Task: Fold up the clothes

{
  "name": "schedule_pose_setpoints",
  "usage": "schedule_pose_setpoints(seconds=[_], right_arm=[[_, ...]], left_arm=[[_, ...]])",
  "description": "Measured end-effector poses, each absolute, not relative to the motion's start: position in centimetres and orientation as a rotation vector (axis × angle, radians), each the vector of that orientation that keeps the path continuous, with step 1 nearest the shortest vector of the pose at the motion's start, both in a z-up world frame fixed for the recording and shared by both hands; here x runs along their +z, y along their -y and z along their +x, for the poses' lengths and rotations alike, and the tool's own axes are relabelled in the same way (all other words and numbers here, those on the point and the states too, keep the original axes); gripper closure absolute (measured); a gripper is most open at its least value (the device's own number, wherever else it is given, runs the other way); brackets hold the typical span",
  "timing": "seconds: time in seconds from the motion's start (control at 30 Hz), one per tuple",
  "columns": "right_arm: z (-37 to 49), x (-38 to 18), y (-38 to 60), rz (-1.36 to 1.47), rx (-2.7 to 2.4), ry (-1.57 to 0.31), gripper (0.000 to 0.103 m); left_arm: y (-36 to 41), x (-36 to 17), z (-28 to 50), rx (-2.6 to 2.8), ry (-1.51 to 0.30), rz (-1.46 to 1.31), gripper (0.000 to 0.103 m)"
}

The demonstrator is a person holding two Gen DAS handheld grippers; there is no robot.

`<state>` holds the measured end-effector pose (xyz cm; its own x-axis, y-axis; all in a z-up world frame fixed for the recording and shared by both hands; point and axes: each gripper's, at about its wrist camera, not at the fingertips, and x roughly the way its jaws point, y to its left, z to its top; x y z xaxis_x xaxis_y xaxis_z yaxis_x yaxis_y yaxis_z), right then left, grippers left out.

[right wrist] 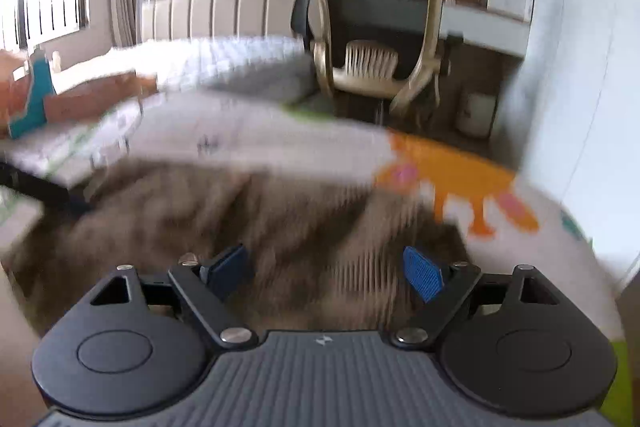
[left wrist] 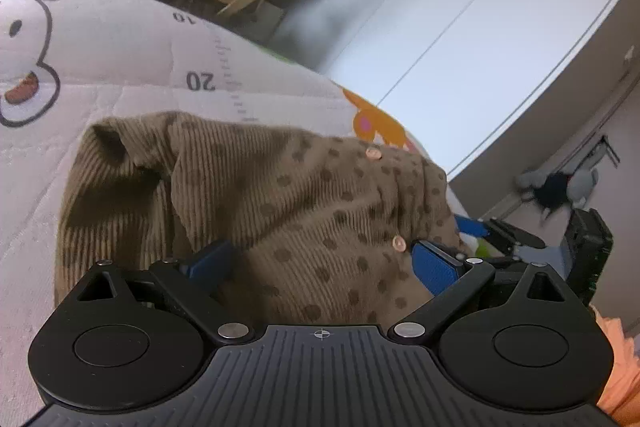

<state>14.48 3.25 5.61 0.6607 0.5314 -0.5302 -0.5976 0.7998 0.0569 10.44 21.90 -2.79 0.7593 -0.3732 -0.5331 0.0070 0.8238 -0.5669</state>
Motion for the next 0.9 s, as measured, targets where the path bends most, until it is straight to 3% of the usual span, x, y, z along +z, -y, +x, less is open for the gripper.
schedule_pose_setpoints(seconds=[0.2,0.37,0.57,0.73,0.9], right_arm=[[16.1,6.0,-4.5,-0.086,0.657,-0.581,0.017],[16.8,2.3,-5.5,-0.096,0.647,-0.662,0.015],[13.3,4.2,-3.7,-0.147,0.648,-0.606,0.014],[11.5,1.5,-3.1,-0.228,0.629,-0.667,0.005],[11.7,3.5,-2.6,-0.188,0.658,-0.623,0.000]], left_arm=[[-22.0,-2.8,10.0,-0.231,-0.680,-0.577,0.003],[-22.2,-3.7,10.1,-0.226,-0.681,-0.586,0.003],[-23.4,-2.7,9.4,-0.221,-0.657,-0.600,0.003],[-24.8,-2.1,8.7,-0.157,-0.635,-0.600,0.003],[-25.4,-2.8,10.5,-0.102,-0.700,-0.598,0.003]])
